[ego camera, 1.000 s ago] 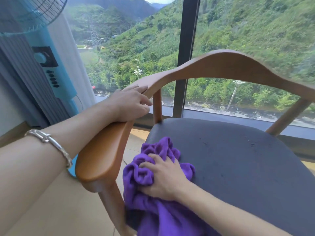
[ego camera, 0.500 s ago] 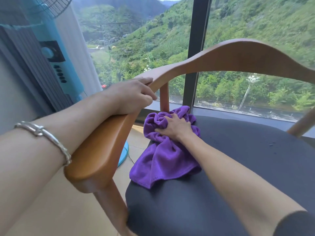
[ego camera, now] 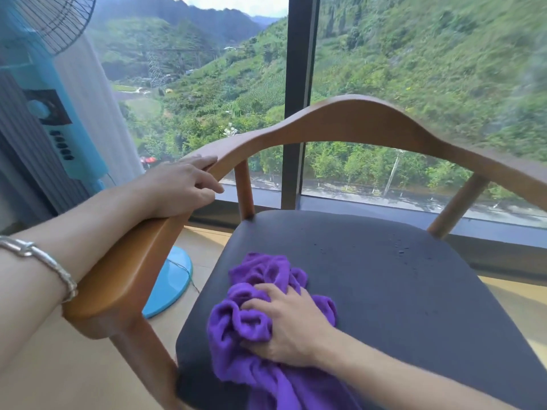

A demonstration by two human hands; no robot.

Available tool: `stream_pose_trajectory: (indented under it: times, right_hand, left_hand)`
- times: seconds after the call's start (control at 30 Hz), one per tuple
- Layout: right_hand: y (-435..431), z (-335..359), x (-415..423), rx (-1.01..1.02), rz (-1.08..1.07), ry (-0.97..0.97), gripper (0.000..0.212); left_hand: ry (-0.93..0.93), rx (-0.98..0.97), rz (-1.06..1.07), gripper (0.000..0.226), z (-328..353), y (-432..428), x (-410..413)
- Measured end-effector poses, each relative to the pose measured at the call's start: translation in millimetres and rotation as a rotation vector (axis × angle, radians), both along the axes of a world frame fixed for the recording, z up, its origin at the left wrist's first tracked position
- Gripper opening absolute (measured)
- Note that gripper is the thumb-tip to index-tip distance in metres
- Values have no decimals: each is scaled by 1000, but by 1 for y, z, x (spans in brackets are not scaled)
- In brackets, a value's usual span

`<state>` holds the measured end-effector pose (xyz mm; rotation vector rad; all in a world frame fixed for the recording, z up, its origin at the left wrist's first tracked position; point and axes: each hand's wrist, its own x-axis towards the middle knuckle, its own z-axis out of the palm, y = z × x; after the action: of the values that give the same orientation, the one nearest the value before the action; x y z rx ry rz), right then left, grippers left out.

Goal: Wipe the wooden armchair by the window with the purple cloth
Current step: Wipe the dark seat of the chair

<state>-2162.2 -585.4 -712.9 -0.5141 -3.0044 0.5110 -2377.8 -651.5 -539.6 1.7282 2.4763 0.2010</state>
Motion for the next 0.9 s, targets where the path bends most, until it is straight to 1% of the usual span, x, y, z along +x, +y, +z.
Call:
stream_pose_trajectory:
  times: [0.07,0.2,0.27,0.37,0.47,0.57,0.7,0.73,0.8,0.83,0.9]
  right_hand:
    - [38,5,-34,-3,-106,-27,55]
    - [133,10,-90,-51,-411,-60,65]
    - [160,8,-101,-60,-484,-66,70]
    - [172,5,-101,-49,-481,-65,75]
    - [169,6,-92,-41,-422,-71,77]
    - [151,13,-69,-58,-363,-96,75]
    - [105,16,-27,-51,-292,-133,67]
    - [94,16,-17,-57,-279,-139,66]
    - [74,16,0,-59,-255,-152,66]
    - [66,16,7,-55,-244,-160,66]
    - [57,15,18,-51,-230,-163,67]
  left_hand:
    - [0,-8,-5,56,-1,-1,-2]
    - [-22,22,10,51,-4,0,-7]
    - [-37,43,2,51,-7,1,-9]
    - [-57,70,-12,52,-7,2,-12]
    - [-67,83,4,51,-4,1,-7]
    - [-41,77,15,49,-1,3,-2]
    - [7,80,67,50,-1,3,2]
    - [49,72,76,48,-1,3,3]
    - [204,-6,80,42,-1,7,7]
    - [288,-72,84,43,-2,9,10]
    - [412,-174,123,53,-9,14,22]
